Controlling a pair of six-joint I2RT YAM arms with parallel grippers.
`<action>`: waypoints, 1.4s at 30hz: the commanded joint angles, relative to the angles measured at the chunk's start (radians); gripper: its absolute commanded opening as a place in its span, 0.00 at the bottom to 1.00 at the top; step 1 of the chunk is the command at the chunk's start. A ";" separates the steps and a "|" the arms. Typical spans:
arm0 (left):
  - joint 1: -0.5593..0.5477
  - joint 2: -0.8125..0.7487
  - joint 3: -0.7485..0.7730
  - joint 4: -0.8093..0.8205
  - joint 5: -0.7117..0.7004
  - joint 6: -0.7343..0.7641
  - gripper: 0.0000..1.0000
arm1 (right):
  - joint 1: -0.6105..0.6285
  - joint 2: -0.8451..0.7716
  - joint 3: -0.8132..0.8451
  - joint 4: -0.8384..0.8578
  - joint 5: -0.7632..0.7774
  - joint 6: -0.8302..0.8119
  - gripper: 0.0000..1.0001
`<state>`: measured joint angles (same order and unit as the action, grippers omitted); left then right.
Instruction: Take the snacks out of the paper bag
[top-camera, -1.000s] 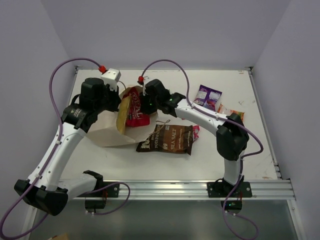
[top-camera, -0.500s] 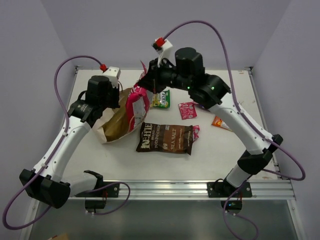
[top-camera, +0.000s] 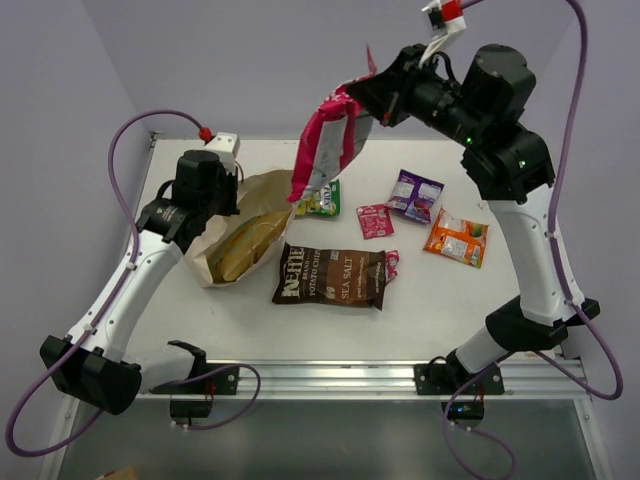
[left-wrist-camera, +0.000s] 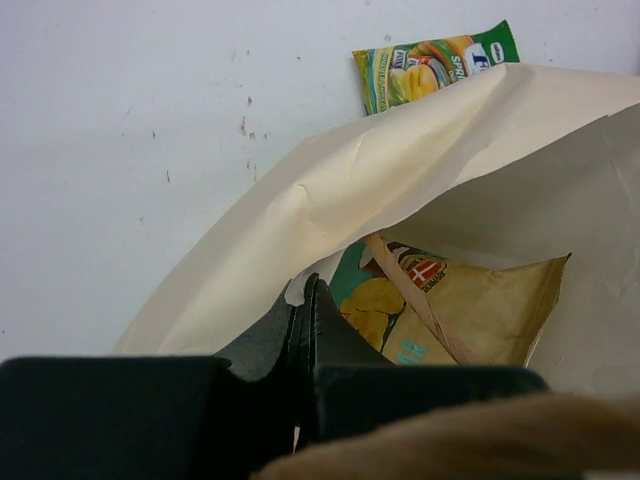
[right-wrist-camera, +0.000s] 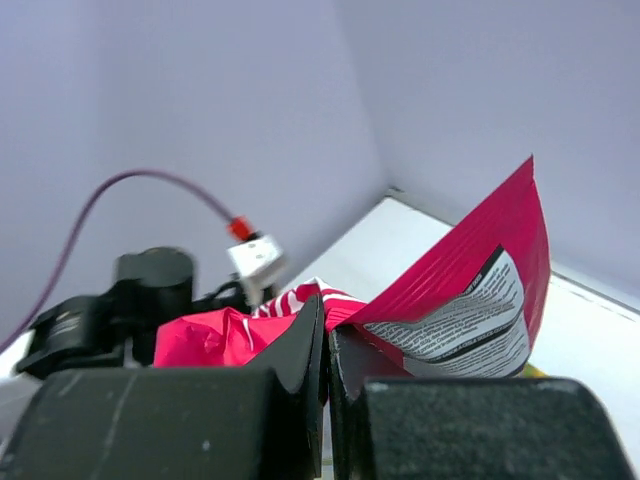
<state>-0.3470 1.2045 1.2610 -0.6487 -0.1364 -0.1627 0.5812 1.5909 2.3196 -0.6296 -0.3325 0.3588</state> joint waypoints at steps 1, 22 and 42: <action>0.008 0.000 0.012 -0.048 -0.034 0.002 0.00 | -0.102 -0.049 -0.034 0.051 0.050 0.023 0.00; 0.008 -0.028 0.015 -0.049 0.000 0.028 0.00 | -0.388 0.478 -0.250 0.519 -0.181 0.149 0.12; 0.008 -0.065 0.044 -0.081 0.043 0.097 0.00 | -0.207 -0.164 -0.690 0.122 0.162 -0.107 0.85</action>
<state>-0.3470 1.1652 1.2663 -0.6868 -0.0990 -0.1081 0.2680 1.5219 1.6135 -0.4496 -0.1761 0.3508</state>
